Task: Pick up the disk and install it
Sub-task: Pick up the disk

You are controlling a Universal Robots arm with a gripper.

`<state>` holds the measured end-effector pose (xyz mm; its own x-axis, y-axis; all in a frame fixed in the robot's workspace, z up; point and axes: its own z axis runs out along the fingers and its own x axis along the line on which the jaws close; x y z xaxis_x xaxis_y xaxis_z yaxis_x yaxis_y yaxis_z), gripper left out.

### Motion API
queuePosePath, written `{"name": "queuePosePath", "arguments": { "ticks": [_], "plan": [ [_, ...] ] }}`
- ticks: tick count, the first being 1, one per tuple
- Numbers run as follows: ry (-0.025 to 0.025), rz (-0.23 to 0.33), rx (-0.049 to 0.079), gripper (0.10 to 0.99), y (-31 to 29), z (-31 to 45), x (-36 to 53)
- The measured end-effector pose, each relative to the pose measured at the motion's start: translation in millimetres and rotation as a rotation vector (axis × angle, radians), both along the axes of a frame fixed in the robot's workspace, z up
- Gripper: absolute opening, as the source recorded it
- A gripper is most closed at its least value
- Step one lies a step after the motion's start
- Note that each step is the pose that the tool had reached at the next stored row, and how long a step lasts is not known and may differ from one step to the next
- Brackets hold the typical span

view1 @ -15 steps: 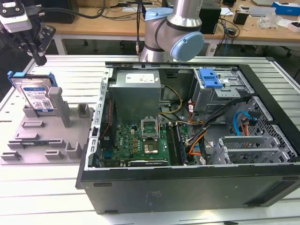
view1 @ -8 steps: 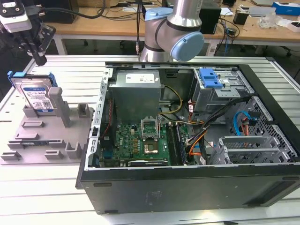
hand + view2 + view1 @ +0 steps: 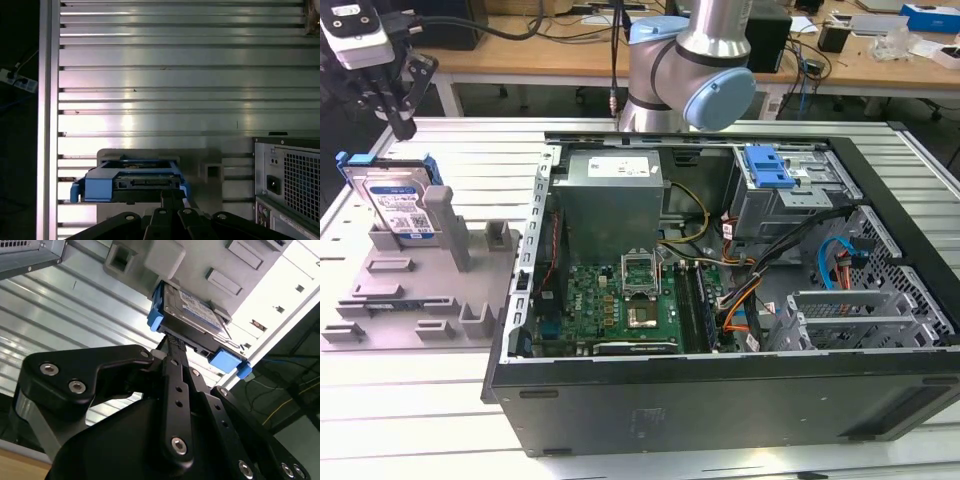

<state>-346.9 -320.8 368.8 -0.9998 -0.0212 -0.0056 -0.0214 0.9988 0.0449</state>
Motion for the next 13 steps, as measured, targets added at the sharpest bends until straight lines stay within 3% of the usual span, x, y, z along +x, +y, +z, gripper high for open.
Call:
{"name": "queuePosePath", "arguments": {
  "ticks": [10,13],
  "plan": [
    [0.0008,0.239,0.000,0.106,0.0,-0.1,0.0],
    [0.0014,0.341,0.000,0.114,0.0,-0.1,0.0]
  ]
}}
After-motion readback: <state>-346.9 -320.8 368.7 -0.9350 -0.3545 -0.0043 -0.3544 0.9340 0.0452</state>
